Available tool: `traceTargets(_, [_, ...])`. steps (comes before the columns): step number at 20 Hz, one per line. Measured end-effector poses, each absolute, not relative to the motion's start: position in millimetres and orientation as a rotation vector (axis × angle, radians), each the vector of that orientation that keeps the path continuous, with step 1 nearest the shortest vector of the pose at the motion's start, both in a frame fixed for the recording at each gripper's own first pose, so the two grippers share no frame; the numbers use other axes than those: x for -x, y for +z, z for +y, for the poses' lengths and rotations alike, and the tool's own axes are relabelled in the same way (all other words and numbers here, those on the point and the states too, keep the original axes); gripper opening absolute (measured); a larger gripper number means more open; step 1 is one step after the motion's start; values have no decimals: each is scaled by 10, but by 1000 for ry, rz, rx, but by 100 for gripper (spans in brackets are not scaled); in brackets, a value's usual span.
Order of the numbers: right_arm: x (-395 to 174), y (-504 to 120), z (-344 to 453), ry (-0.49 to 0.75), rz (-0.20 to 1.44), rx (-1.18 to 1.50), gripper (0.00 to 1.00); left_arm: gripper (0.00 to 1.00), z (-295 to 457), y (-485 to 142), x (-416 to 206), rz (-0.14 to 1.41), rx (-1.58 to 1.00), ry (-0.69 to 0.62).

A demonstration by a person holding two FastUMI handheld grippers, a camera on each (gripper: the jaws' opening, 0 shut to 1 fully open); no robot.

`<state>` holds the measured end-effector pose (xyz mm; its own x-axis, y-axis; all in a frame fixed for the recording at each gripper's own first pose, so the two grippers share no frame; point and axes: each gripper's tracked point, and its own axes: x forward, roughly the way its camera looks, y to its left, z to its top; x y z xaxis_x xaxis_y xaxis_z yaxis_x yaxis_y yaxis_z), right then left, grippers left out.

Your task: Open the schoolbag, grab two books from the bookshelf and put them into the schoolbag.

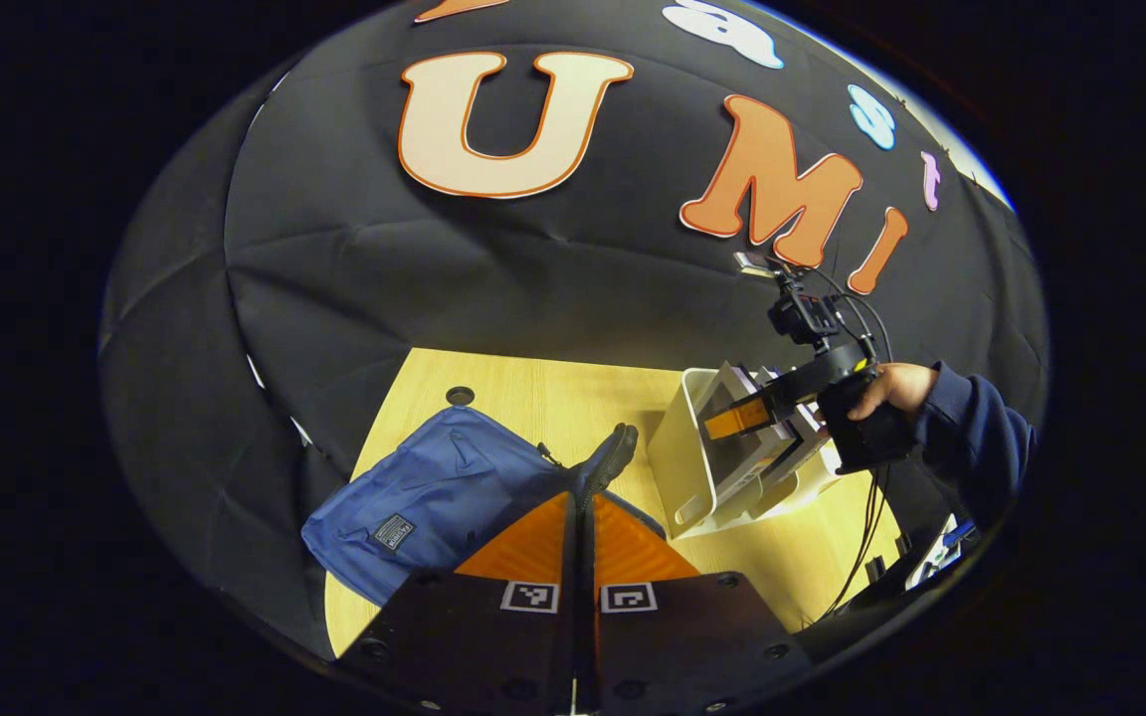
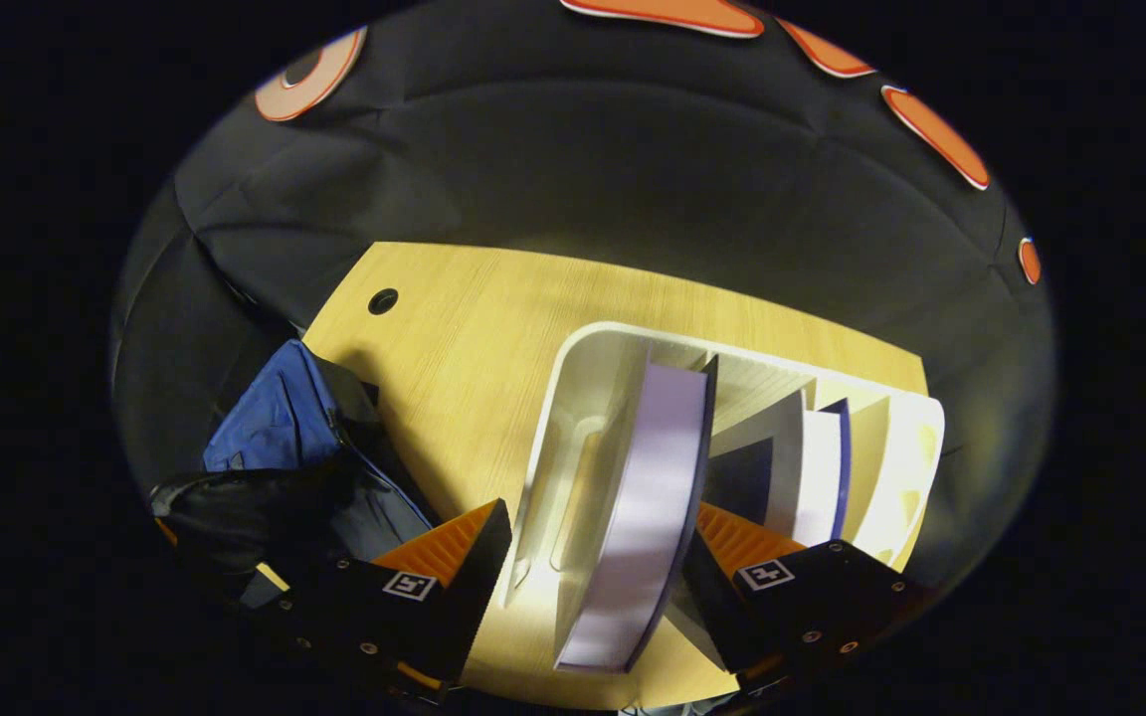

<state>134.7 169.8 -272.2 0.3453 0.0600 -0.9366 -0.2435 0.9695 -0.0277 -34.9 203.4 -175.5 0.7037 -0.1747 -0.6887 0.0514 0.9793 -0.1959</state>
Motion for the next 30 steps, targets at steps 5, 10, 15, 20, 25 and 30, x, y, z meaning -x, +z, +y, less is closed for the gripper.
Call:
traceTargets(5, [-1403, -2803, 1511, 122, 1309, 246, 59, 1, 2094, -1799, 328, 779, 188, -132])
traceTargets(10, [-1382, -2828, 1500, 109, 1342, 258, 36, 1, 2105, -1812, 335, 773, 208, -131])
traceTargets(15, [-1280, -2823, 1564, 129, 1346, 210, 41, 5, 2083, -1808, 394, 789, 199, -131])
traceTargets(20, [-1175, -2598, 1466, 180, 1317, 137, 38, 1, 2083, -1831, 428, 803, 177, -119])
traceTargets(25, [-1032, -2104, 1432, 245, 1221, 47, 37, 1, 2003, -1846, 442, 818, 150, -121])
traceTargets(30, [-797, -1547, 1287, 292, 1112, -46, 37, 1, 2028, -1817, 442, 817, 136, -111])
